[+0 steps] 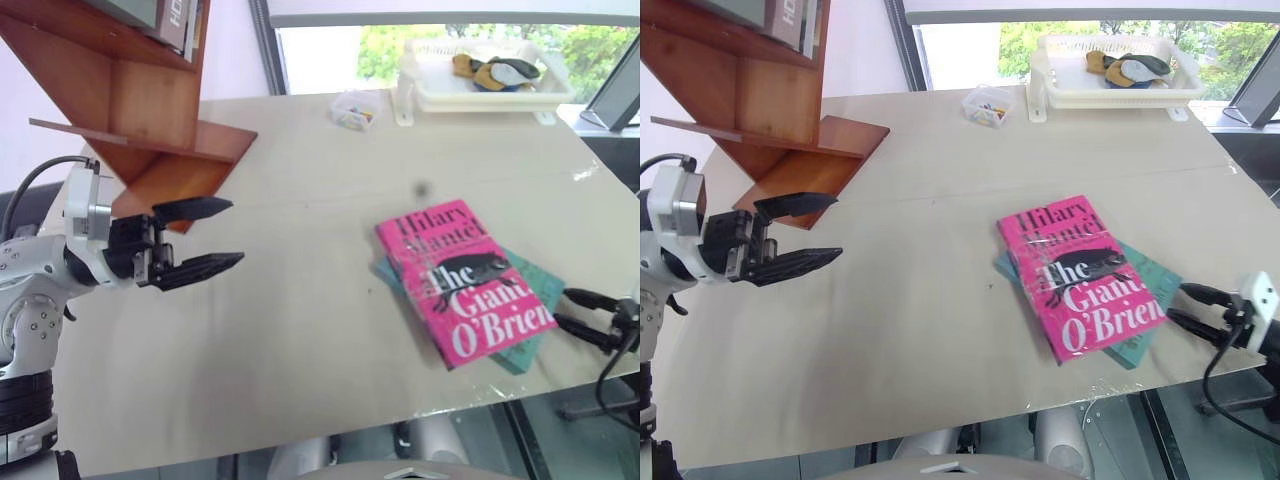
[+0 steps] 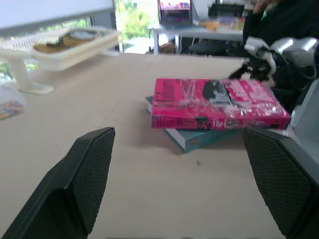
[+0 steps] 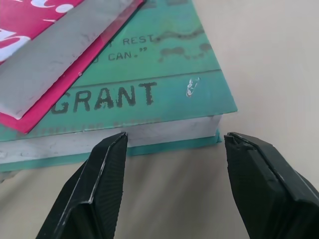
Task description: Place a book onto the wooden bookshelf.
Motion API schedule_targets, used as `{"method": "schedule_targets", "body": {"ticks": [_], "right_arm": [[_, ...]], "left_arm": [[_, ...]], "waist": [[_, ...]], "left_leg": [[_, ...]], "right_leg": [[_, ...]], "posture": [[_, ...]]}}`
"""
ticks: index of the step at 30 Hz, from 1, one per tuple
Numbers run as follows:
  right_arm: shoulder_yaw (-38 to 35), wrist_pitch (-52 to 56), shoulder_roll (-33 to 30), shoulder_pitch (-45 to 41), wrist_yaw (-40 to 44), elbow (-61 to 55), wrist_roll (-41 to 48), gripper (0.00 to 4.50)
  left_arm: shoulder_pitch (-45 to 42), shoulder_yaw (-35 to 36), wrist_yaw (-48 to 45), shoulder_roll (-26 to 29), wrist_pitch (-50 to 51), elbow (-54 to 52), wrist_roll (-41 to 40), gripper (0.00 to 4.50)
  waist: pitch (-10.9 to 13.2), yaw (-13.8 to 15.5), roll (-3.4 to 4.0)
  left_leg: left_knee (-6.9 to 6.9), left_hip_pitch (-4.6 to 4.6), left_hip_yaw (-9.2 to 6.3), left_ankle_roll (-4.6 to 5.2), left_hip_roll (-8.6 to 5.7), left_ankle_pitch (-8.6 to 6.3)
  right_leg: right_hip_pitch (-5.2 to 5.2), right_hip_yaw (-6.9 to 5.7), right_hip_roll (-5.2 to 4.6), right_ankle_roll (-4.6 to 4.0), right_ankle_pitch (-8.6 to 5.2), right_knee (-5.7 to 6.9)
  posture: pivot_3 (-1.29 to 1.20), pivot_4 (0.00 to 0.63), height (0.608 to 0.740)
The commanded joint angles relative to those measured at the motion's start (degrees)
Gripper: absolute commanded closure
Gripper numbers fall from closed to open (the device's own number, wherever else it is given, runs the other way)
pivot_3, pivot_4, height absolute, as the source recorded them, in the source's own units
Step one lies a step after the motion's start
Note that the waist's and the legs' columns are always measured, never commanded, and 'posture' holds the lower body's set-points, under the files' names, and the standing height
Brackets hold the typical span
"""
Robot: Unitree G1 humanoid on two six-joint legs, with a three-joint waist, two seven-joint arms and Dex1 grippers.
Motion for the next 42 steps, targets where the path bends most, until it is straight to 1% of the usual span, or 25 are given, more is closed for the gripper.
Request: {"method": "schedule_targets", "body": {"ticks": [1,11,15,18,21,24,27,28,34,37,42], "right_arm": [[1.52,0.94,1.37,-2.29,-1.22,-3.54,0.31,1.35],[7.65,1.26,6.26,-9.76,-3.39,-3.94,-1.65,1.35],[9.38,1.73,7.86,-11.94,-3.66,-4.21,-2.12,1.35],[8.54,5.10,5.04,-9.37,-4.57,-8.80,-2.08,1.35],[6.48,8.36,1.84,-6.49,-5.41,-12.80,-1.36,1.35],[3.34,10.17,-2.18,-5.37,-7.20,-13.42,-0.98,1.35],[0.75,15.15,-0.82,-6.85,-10.14,-15.79,3.39,1.35],[0.96,16.68,-0.28,-7.05,-10.29,-17.47,4.45,1.35],[8.27,16.16,0.11,-6.82,-4.79,-23.93,3.15,1.35],[11.63,14.61,-0.28,-7.57,-2.55,-23.73,1.33,1.35],[15.13,13.39,2.63,-11.48,-0.49,-22.03,1.22,1.35]], "left_arm": [[1.52,0.91,-1.46,2.04,-3.01,-0.41,2.76,0.12],[2.35,0.42,-1.80,2.07,-5.25,-0.07,4.91,0.12],[1.77,0.48,-2.32,1.62,-4.89,0.08,3.38,0.12],[1.60,1.21,-3.12,2.10,-4.01,-0.23,1.94,0.12],[1.75,1.48,-3.51,2.57,-4.01,0.06,1.98,0.12],[1.78,1.57,-3.91,2.40,-3.58,0.30,1.56,0.12],[1.70,1.36,-4.28,2.30,-2.91,0.29,1.09,0.12],[1.50,1.25,-4.31,2.31,-2.81,0.41,1.04,0.12],[0.33,0.81,-4.83,3.09,-2.18,1.33,1.12,0.12],[0.38,1.31,-5.08,3.60,-1.76,1.36,0.96,0.12],[0.71,2.17,-5.69,4.05,-2.03,1.46,1.00,0.12]], "waist": [[0.02,0.00,0.03],[0.05,0.09,0.04],[0.05,0.06,0.04],[0.07,0.34,0.08],[0.08,0.63,0.09],[0.08,0.58,0.09],[0.08,0.17,0.08],[0.08,-0.02,0.08],[0.09,0.11,0.09],[0.10,0.35,0.08],[0.11,0.12,0.08]], "left_leg": [[0.00,0.00,0.00,0.00,0.00,0.00],[0.00,-0.04,-0.03,0.00,-0.01,0.00],[-0.01,-0.05,-0.03,0.00,-0.01,0.00],[-0.02,-0.08,-0.06,0.00,-0.01,0.00],[-0.01,-0.32,-0.09,0.00,-0.04,0.00],[0.00,-0.44,-0.12,0.00,-0.05,0.00],[0.00,-0.44,-0.12,0.00,-0.03,0.00],[0.00,-0.44,-0.12,-0.01,-0.02,0.00],[0.01,-0.42,-0.11,0.00,-0.02,0.00],[0.01,-0.48,-0.14,0.01,-0.05,0.00],[0.03,-0.60,-0.19,0.01,-0.04,0.00]], "right_leg": [[-0.01,0.01,0.00,0.00,0.00,0.00],[-0.03,-0.04,-0.02,0.01,0.01,-0.02],[-0.03,-0.04,-0.02,0.01,0.01,-0.03],[-0.06,-0.08,-0.04,0.03,0.02,-0.02],[-0.26,-0.12,-0.08,0.19,0.11,-0.03],[-0.35,-0.18,-0.07,0.19,0.12,-0.10],[-0.35,-0.17,-0.03,0.19,0.12,-0.09],[-0.35,-0.17,-0.01,0.19,0.12,-0.09],[-0.35,-0.16,0.01,0.20,0.12,-0.05],[-0.36,-0.20,0.00,0.21,0.12,-0.13],[-0.45,-0.27,0.01,0.21,0.12,-0.14]], "posture": [[0.00,0.150,0.740],[0.00,0.150,0.740],[0.00,0.150,0.740],[0.00,0.150,0.740],[0.00,0.150,0.740],[0.00,0.150,0.740],[0.00,0.150,0.740],[0.00,0.150,0.740],[0.00,0.150,0.740],[0.00,0.150,0.740],[0.00,0.150,0.740]]}}
